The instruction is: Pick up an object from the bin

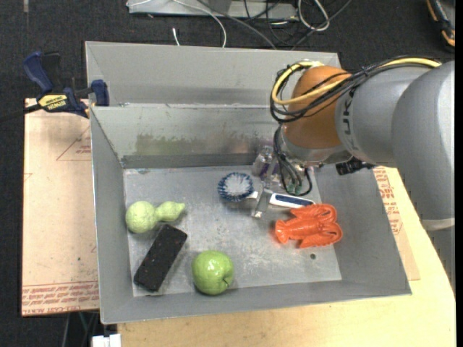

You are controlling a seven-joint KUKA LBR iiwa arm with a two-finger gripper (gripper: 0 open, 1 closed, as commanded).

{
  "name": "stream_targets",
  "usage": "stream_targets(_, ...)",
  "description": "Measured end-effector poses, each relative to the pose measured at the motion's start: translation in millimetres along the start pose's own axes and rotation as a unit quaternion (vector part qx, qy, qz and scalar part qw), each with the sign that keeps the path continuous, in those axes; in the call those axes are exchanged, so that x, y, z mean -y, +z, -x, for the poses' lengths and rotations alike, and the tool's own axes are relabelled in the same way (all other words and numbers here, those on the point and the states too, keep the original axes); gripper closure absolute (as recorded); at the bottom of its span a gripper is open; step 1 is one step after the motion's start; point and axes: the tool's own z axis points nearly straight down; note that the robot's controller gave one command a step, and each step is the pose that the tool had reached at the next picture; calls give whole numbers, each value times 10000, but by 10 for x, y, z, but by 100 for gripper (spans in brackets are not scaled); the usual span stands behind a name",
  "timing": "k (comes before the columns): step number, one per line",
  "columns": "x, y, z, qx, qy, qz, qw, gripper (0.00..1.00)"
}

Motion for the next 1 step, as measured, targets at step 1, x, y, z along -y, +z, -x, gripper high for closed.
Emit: stream_targets(1, 55, -13, 23, 4, -103, -1, 9999, 100)
